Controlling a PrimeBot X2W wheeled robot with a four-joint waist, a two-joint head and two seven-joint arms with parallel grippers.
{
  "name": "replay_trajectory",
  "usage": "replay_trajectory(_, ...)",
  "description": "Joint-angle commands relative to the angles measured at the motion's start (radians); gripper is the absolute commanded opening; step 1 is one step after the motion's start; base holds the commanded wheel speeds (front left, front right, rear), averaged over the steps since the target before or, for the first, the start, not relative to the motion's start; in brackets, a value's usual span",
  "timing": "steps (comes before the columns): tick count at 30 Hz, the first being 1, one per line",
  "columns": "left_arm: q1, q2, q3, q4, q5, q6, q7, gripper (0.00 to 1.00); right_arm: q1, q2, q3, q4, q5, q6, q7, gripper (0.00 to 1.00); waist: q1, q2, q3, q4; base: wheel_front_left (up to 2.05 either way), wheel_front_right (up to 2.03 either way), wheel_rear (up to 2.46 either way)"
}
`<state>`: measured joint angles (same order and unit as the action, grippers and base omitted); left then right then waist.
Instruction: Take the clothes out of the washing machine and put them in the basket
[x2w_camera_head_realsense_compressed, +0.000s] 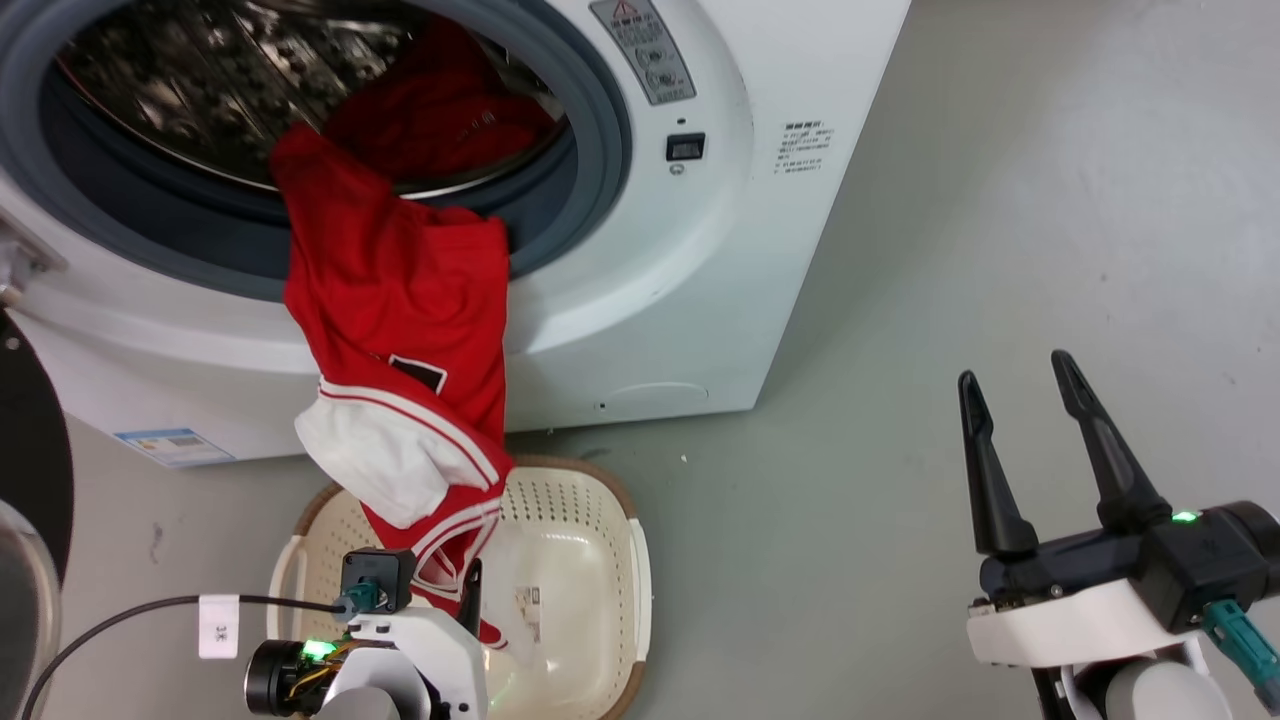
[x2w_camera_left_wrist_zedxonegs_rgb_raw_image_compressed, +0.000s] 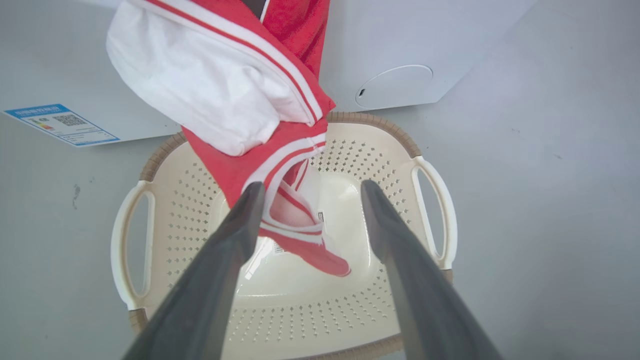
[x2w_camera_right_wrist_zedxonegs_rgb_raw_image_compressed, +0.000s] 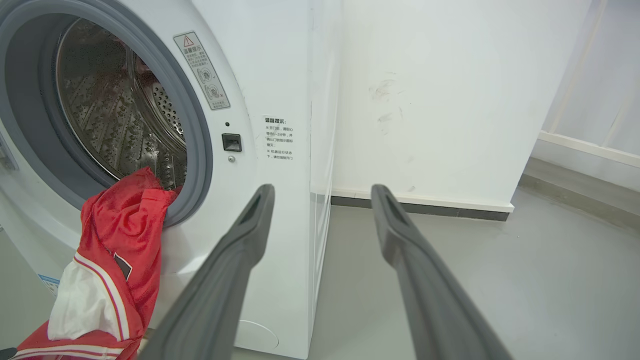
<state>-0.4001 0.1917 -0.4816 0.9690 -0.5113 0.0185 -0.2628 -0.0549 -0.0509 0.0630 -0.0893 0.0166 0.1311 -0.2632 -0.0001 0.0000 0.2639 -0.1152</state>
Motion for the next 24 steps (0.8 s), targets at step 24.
replay_trajectory(24, 0.283, -0.066, 0.338, -0.607, 0.366, 0.015, -0.003, 1.0, 0.101, 0.001, -0.006, 0.011, 0.002, -0.001, -0.002, 1.0, 0.0001, 0.0, -0.155, 0.033, 0.0, 0.0, 0.0)
